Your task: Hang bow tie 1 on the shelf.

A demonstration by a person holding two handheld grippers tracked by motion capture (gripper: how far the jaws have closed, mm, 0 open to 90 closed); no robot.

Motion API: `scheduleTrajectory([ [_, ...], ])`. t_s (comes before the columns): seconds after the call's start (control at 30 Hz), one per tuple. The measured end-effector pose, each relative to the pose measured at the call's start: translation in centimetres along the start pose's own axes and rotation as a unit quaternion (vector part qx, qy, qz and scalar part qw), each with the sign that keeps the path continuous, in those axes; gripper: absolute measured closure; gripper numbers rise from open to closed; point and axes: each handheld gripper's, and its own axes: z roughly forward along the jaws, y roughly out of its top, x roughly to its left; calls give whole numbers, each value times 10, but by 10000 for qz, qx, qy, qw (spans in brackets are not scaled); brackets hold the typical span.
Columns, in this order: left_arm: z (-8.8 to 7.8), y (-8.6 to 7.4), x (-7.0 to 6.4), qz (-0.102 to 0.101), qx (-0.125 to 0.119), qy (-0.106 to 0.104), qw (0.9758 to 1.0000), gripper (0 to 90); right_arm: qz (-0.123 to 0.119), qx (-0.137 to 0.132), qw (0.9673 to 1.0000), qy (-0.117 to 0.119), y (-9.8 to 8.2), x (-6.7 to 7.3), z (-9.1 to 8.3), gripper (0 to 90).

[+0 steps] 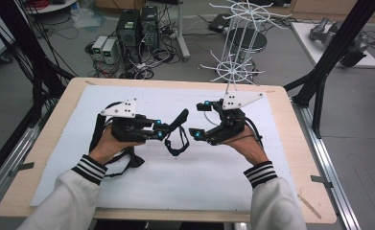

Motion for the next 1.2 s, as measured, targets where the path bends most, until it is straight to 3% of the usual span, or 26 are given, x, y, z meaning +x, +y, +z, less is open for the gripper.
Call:
scheduleTrajectory([
  [0.1, 1, 1, 0, 15, -21, -26, 10000, 768, 69, -87, 9999, 111, 4, -1, 2, 86],
  [0.37, 2, 1, -3, 44, -30, -86, 9999, 768, 11, 62, 9994, 337, 13, 1, 14, 88],
  [0.5, 1, 2, -4, 83, -21, -108, 9999, 768, -16, 160, 9987, 475, 13, 0, 16, 204],
  [1.03, 1, 2, -5, 147, 7, -146, 9998, 769, 154, 193, 9971, 719, 11, -4, 21, 308],
  [1.2, 0, 2, -5, 172, 1, -107, 9998, 768, 73, 269, 9969, 738, 11, -5, 20, 450],
])
